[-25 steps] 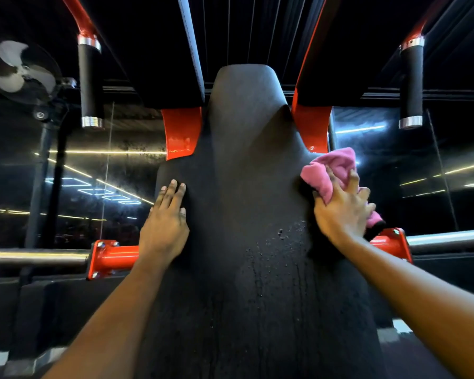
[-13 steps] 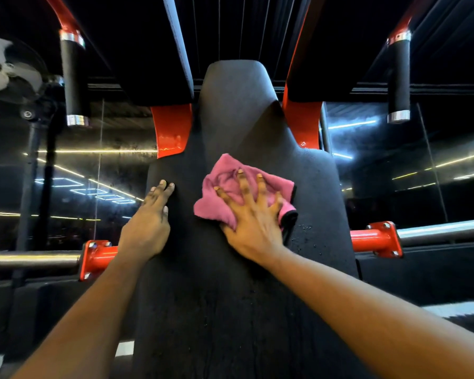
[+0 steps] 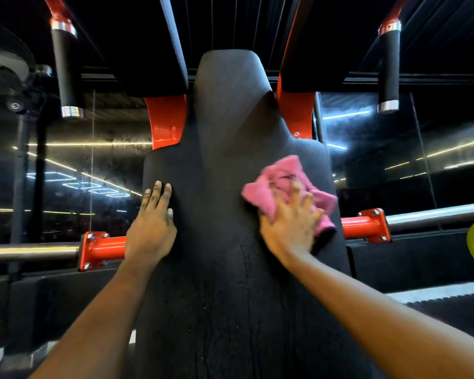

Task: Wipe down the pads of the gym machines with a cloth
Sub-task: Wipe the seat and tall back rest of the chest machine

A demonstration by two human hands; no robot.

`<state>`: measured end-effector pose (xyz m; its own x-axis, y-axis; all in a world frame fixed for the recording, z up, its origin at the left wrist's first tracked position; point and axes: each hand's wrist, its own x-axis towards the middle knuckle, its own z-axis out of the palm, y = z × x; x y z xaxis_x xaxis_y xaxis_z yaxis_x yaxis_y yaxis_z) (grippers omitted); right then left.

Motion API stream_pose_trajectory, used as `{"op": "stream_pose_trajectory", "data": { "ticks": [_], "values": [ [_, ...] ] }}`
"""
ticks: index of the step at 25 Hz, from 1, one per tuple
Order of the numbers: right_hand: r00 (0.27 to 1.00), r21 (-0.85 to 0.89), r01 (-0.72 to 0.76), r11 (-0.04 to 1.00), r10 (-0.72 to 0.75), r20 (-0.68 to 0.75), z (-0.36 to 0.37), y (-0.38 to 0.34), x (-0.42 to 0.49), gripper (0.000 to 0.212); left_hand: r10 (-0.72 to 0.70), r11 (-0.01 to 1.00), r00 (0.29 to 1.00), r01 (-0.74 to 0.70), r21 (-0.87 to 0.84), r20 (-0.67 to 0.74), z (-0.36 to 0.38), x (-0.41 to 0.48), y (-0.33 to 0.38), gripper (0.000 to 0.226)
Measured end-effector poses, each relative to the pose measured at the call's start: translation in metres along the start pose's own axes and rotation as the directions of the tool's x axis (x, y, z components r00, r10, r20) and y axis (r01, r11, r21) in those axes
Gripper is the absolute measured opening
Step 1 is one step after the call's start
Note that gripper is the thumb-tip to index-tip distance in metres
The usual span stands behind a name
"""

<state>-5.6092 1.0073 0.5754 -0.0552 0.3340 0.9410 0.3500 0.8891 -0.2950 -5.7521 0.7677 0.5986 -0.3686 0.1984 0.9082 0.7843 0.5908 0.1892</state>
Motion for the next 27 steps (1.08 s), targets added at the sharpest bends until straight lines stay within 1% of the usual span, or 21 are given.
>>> {"op": "stream_pose_trajectory", "data": {
  "ticks": [1,2,3,4,5,7,8,9,11,13,15,17,19,23,27],
  "values": [
    [0.990,0.001,0.136,0.991,-0.136,0.027,0.006,-0.021,-0.007,0.064,0.005,1.000,1.000,-0.005,0.002,0.010,-0.001,0.001,-0.001,0.060],
    [0.959,0.008,0.271,0.963,-0.271,0.078,0.012,-0.039,-0.015,0.068,0.014,1.000,1.000,-0.014,0.005,0.016,-0.002,0.002,-0.004,0.060],
    [0.921,0.014,0.368,0.930,-0.367,0.130,0.015,-0.049,-0.019,0.073,0.019,1.000,1.000,-0.019,0.009,0.023,-0.003,0.002,-0.005,0.061],
    [0.897,0.010,0.417,0.909,-0.413,0.157,0.015,-0.048,-0.017,0.075,0.015,1.000,0.999,-0.015,0.015,0.031,-0.004,0.002,-0.005,0.061],
    [0.892,-0.007,0.430,0.903,-0.424,0.155,0.013,-0.038,-0.011,0.075,-0.002,0.999,1.000,0.001,0.032,0.031,-0.004,-0.001,-0.003,0.061],
    [0.931,-0.073,0.361,0.930,-0.354,0.089,0.004,-0.003,0.003,0.072,-0.065,0.994,0.998,0.066,0.090,-0.015,-0.001,-0.007,0.007,0.059],
    [0.955,-0.100,0.298,0.949,-0.295,0.043,-0.001,0.015,0.009,0.070,-0.080,0.989,0.995,0.086,0.117,-0.055,0.001,-0.010,0.015,0.059],
    [0.974,-0.116,0.228,0.967,-0.228,0.012,-0.006,0.031,0.015,0.068,-0.063,0.987,0.993,0.077,0.138,-0.097,0.004,-0.011,0.022,0.059],
    [0.995,-0.135,0.097,0.986,-0.100,-0.015,-0.010,0.044,0.033,0.066,0.029,0.985,0.991,-0.006,0.174,-0.132,0.009,-0.010,0.037,0.061],
    [0.999,-0.122,0.017,0.992,-0.020,-0.025,-0.012,0.037,0.064,0.068,0.088,0.984,0.992,-0.074,0.164,-0.085,0.018,-0.004,0.046,0.062],
    [1.000,-0.078,0.016,0.997,-0.017,-0.013,-0.014,0.027,0.103,0.070,0.077,0.987,0.996,-0.069,0.142,-0.054,0.027,0.000,0.049,0.061],
    [0.999,-0.051,0.029,0.998,-0.029,0.016,-0.015,0.022,0.135,0.068,0.073,0.986,0.994,-0.060,0.153,-0.082,0.035,-0.002,0.047,0.061],
    [1.000,-0.047,0.004,0.999,-0.004,-0.007,-0.013,0.025,0.144,0.065,0.085,0.985,0.990,-0.067,0.158,-0.115,0.038,-0.004,0.044,0.061],
    [0.996,-0.065,0.010,0.998,-0.016,-0.087,-0.011,0.050,0.102,0.060,0.106,0.982,0.987,-0.085,0.167,-0.119,0.039,-0.004,0.043,0.060],
    [0.998,-0.037,-0.001,0.999,-0.001,-0.063,-0.011,0.076,0.048,0.065,0.078,0.987,0.992,-0.063,0.151,-0.098,0.037,-0.005,0.046,0.060]
  ]
}}
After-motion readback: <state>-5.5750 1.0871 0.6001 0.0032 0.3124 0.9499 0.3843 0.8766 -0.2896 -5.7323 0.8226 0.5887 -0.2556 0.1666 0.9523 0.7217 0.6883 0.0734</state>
